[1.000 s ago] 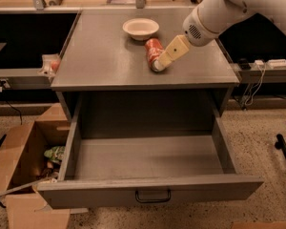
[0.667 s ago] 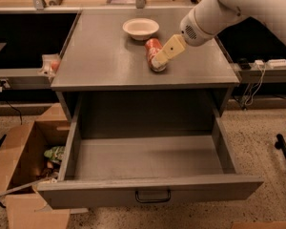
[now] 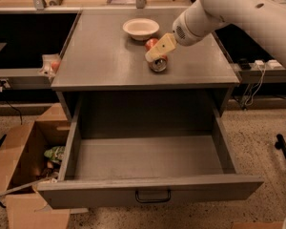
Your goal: Place coke can into top drawer
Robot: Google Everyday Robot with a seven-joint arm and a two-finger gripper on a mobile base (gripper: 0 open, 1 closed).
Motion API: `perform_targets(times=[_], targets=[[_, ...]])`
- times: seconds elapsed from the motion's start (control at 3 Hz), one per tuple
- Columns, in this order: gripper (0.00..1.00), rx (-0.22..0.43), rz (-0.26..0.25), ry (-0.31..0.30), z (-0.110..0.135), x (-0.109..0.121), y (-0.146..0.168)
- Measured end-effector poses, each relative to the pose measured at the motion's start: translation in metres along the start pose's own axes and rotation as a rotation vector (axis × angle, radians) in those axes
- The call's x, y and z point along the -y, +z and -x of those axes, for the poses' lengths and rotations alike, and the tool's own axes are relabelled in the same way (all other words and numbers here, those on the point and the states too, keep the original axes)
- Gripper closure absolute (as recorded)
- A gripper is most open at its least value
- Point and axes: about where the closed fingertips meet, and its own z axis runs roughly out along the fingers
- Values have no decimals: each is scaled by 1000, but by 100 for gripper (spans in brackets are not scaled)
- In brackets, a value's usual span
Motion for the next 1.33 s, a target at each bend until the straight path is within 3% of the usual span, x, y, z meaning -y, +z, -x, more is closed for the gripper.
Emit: perform_targets(times=[0.33, 1.33], targets=[[0, -14, -19, 69, 13, 6, 23], [0, -79, 8, 162, 21, 9, 69]])
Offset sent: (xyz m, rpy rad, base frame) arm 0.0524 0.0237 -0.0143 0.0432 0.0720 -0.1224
